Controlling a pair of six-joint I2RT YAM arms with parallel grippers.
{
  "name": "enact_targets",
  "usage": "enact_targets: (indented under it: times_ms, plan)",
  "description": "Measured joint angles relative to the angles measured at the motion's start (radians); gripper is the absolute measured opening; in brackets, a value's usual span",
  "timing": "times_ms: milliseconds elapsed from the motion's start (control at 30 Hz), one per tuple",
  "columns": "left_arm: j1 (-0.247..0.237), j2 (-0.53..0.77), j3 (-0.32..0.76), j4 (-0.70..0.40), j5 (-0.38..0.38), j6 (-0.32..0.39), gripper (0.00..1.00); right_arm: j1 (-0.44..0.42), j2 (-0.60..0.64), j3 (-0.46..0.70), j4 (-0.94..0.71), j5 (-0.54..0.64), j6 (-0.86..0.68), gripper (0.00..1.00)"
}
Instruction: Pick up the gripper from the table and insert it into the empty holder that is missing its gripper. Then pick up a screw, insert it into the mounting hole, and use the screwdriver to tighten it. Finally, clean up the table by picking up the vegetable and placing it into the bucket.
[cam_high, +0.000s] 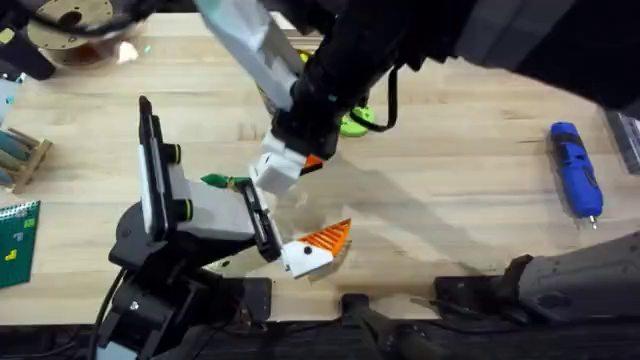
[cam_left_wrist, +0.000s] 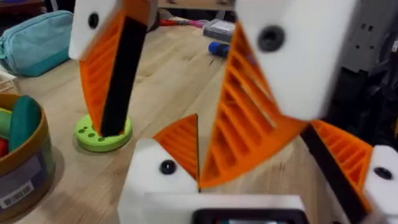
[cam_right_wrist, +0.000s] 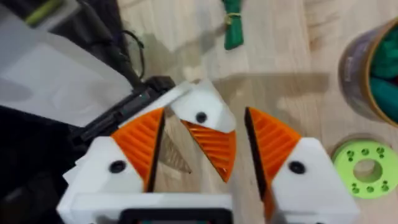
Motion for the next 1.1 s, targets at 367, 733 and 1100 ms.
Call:
enact_targets:
  times_ms: [367, 733, 1100]
  plan:
    - [0.0, 0.0, 0.0, 0.0, 0.0, 0.0, 0.985, -0.114, -0.088, -0.002, -0.056, 0.002, 0.003, 0.911]
    - [0.0, 0.0, 0.0, 0.0, 0.0, 0.0, 0.985, -0.304, -0.192, -0.003, -0.251, -0.037, -0.023, 0.991]
    - [0.0, 0.0, 0.0, 0.0, 0.0, 0.0, 0.985, -0.498, -0.684, -0.506, -0.037, -0.162, 0.049, 0.992]
